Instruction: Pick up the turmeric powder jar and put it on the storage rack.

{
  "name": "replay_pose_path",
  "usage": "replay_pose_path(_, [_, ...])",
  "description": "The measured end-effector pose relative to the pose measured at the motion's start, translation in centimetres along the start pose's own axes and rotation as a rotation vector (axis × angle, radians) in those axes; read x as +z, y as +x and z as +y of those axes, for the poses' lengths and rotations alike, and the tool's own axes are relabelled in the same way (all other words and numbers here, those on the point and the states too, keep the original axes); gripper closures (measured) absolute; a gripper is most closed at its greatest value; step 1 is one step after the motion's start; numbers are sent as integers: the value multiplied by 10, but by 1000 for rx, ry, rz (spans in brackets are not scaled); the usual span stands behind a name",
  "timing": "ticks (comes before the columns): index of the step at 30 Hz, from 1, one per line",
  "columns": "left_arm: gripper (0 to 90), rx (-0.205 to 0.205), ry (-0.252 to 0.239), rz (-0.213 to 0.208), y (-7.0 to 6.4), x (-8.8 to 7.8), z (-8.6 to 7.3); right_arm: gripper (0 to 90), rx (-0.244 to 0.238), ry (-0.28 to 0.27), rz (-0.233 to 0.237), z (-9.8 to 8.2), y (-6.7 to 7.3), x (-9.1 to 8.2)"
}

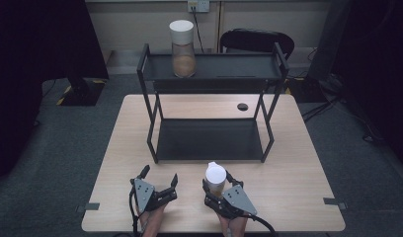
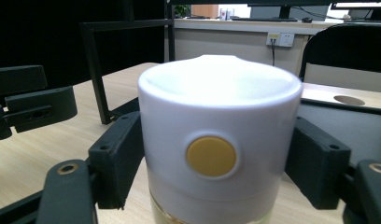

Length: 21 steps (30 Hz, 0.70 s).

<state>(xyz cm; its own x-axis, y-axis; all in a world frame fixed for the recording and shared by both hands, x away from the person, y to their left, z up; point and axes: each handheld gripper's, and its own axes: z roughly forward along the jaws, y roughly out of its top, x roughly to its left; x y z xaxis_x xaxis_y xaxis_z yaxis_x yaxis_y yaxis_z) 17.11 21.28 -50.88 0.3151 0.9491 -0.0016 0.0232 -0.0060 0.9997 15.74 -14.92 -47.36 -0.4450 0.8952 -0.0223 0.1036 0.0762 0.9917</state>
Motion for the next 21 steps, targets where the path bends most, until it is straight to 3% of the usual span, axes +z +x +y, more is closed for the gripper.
replay_pose_path(21, [7, 2, 0, 0, 0, 0, 0, 299, 3, 9, 5, -5, -3, 3])
